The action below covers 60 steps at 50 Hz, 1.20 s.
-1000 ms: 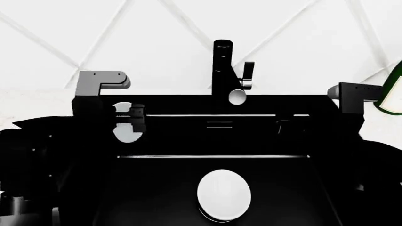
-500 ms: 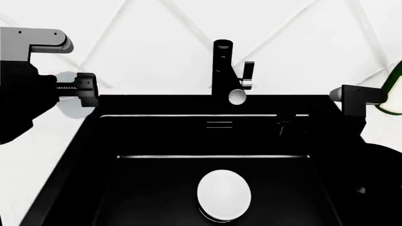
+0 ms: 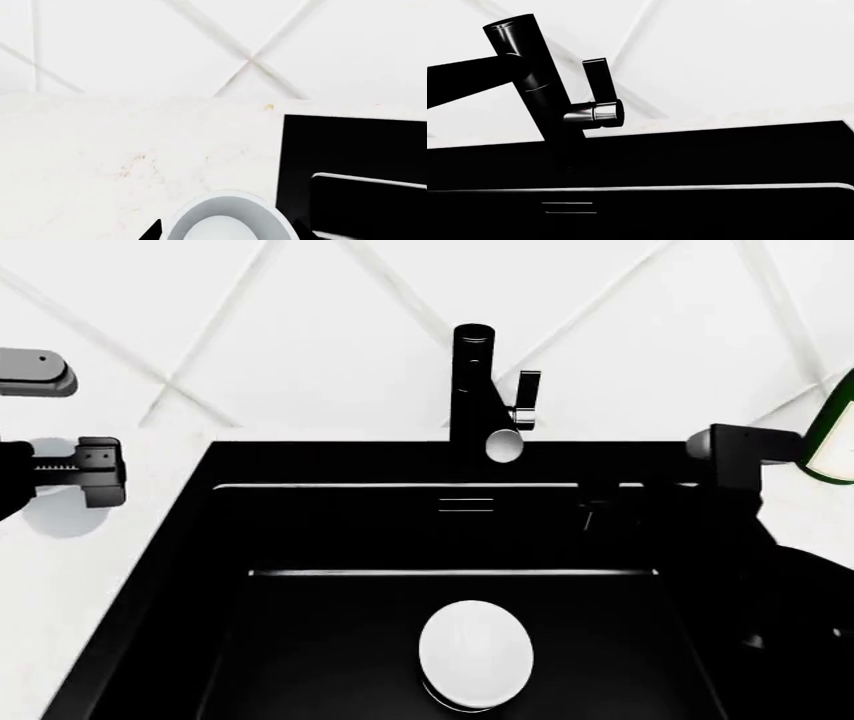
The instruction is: Pick the cup and bowl from the sink and place them on the counter for drying.
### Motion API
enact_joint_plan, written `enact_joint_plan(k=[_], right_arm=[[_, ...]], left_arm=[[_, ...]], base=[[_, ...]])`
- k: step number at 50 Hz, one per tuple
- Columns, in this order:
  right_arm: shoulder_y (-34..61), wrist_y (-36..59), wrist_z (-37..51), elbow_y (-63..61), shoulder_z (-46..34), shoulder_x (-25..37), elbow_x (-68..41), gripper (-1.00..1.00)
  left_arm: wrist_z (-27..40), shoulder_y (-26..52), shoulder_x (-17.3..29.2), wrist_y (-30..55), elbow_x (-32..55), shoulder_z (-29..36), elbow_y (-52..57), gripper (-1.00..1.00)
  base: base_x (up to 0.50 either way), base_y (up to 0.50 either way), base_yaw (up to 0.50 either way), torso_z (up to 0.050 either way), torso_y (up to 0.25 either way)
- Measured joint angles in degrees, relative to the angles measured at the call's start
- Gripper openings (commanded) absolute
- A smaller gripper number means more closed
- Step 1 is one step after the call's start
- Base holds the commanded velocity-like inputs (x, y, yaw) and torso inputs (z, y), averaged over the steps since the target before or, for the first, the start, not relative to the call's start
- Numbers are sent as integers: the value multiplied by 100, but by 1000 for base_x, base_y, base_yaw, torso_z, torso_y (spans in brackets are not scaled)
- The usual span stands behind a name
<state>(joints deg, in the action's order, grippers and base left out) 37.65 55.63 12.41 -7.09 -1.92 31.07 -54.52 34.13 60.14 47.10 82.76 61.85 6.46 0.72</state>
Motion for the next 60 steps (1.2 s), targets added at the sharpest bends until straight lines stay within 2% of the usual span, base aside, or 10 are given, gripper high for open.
enact_joint_plan(k=[11,23,24,34,51,60], right_arm=[[4,-32,-33,72,-82,-30,36,100],[-41,-79,-61,118,-129,-50,54,100],[-44,-83,-63,122,-133,-51,56,100],[-42,-107,-81,157,-176,-65,68,100],[39,-119,-133,254,-297,-66,121,100],[202,163,-137,380,-368,-77,-36,100]], left_arm=[[-97,-173,281,-255,-216,242,-342,-100],[-205,-490,374,-555,-347,326,-663,-100],[-199,-506,368,-569,-349,323,-680,100],[-209,-489,386,-647,-354,309,-832,100],[-142,51,309,-487,-284,344,-867,100],[-118,383,166,-253,57,294,-537,100]], base=[[0,0,0,0,0],[0,0,0,0,1],[0,0,0,0,0],[0,0,0,0,0],[0,0,0,0,0],[0,0,0,0,0]])
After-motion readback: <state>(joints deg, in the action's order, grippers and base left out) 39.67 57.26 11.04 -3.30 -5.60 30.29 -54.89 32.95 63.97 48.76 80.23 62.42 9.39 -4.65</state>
